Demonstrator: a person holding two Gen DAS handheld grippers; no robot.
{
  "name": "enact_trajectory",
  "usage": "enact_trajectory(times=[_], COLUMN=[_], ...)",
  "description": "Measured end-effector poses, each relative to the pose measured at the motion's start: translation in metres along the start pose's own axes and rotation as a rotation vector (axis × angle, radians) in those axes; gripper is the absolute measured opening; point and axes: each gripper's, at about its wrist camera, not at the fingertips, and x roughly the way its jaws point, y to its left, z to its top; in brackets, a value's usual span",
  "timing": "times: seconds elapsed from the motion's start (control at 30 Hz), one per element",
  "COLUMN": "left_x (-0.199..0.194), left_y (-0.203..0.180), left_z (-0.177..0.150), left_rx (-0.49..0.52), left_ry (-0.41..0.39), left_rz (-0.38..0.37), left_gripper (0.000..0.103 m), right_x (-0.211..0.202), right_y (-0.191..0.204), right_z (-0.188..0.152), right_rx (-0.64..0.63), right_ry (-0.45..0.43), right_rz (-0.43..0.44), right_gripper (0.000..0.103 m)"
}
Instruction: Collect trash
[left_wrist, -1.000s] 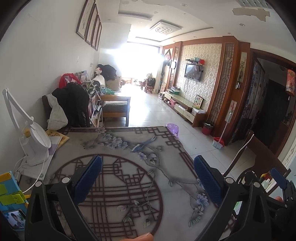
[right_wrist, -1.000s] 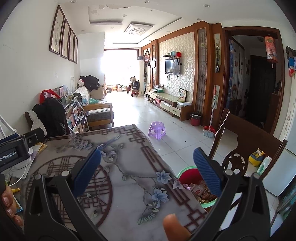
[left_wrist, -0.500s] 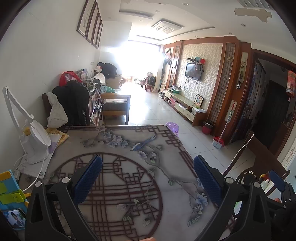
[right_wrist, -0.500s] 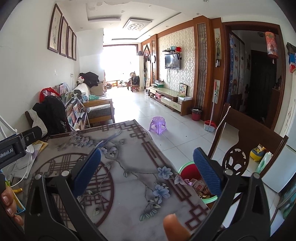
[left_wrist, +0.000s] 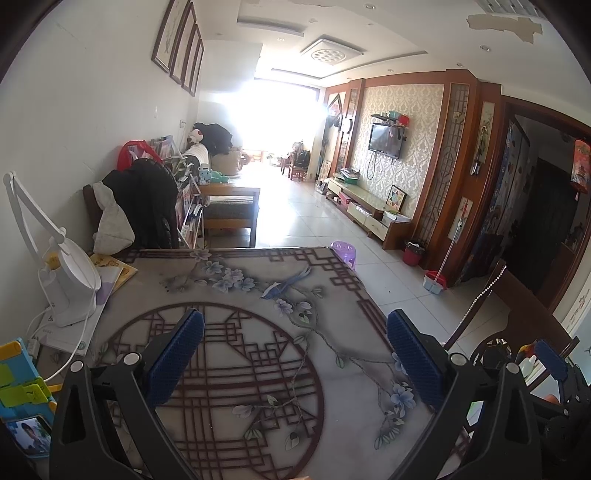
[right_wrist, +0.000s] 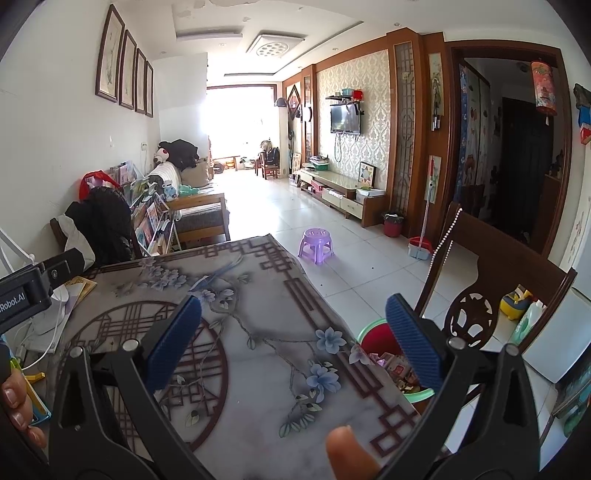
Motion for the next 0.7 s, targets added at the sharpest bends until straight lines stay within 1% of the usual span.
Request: enact_trajectory(times=[0.37, 0.6, 0.7], left_x=[0.000, -0.004, -0.003], left_y=[0.000, -0.003, -0.004], left_z=[-0.002, -0.013, -0.015], left_rx=[0.000, 0.005, 0.013], left_ry=[0.006, 0.026, 0.034], left_rz=[-0.002, -0.014, -0.002], left_gripper=[0.095, 0.095, 0.095], right_x=[0.003, 0.005, 0.008], right_y=[0.004, 0.004, 0.003], right_z=[-0.005, -0.006, -0.006], right_rx=[-0.004, -0.003, 0.000], right_ry=[0.016, 0.029, 0.041], right_rz=[0.005, 0.010, 0.019], right_gripper=[0.098, 0.098, 0.098])
